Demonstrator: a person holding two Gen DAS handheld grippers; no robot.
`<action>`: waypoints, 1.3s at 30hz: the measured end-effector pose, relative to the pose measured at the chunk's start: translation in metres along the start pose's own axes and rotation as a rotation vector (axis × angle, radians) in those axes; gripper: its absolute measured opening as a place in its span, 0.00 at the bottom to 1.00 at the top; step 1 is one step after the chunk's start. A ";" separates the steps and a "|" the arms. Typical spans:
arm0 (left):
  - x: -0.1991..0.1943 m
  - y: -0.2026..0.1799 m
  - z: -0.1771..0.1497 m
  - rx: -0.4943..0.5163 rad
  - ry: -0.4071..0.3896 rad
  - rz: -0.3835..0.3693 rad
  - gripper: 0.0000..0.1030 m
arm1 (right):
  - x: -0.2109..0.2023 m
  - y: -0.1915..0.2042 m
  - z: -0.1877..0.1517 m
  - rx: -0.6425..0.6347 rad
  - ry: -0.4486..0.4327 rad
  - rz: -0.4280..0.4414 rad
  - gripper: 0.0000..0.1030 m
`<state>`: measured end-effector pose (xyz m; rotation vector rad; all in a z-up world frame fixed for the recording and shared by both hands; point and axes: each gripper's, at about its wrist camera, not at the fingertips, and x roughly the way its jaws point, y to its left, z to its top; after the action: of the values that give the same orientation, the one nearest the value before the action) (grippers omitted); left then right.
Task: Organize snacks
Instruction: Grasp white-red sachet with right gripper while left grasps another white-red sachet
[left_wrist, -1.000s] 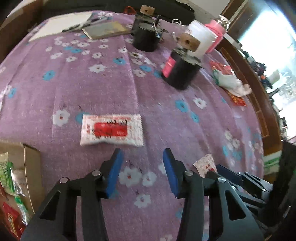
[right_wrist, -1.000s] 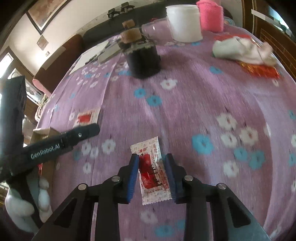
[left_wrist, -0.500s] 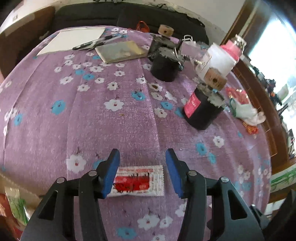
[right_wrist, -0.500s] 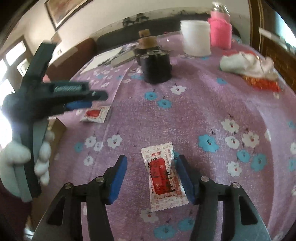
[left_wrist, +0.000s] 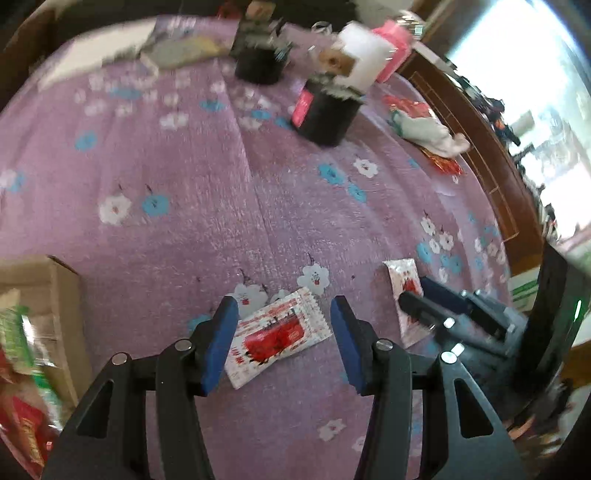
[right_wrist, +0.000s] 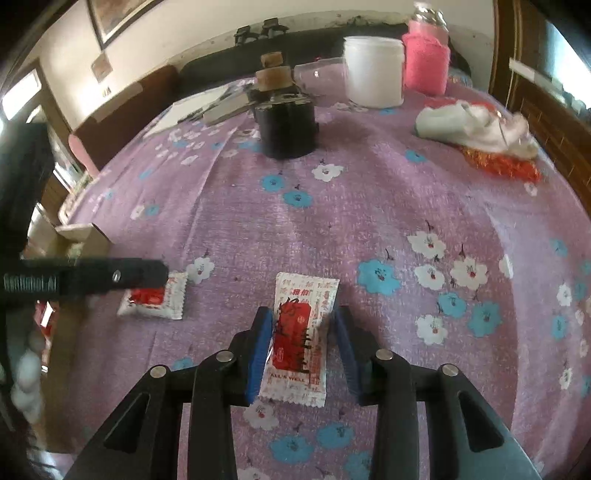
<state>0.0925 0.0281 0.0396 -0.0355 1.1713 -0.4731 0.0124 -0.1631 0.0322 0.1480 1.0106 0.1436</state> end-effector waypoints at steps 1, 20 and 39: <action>-0.003 -0.004 -0.003 0.024 -0.020 0.014 0.50 | -0.001 -0.006 0.000 0.026 0.003 0.030 0.37; 0.012 -0.045 -0.043 0.326 -0.045 0.203 0.28 | 0.000 0.018 -0.009 -0.092 -0.005 -0.107 0.31; 0.024 -0.066 -0.040 0.341 -0.110 0.250 0.39 | -0.002 0.022 -0.012 -0.138 -0.004 -0.127 0.35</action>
<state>0.0424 -0.0317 0.0201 0.3711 0.9598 -0.4372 -0.0002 -0.1411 0.0316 -0.0418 0.9997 0.0972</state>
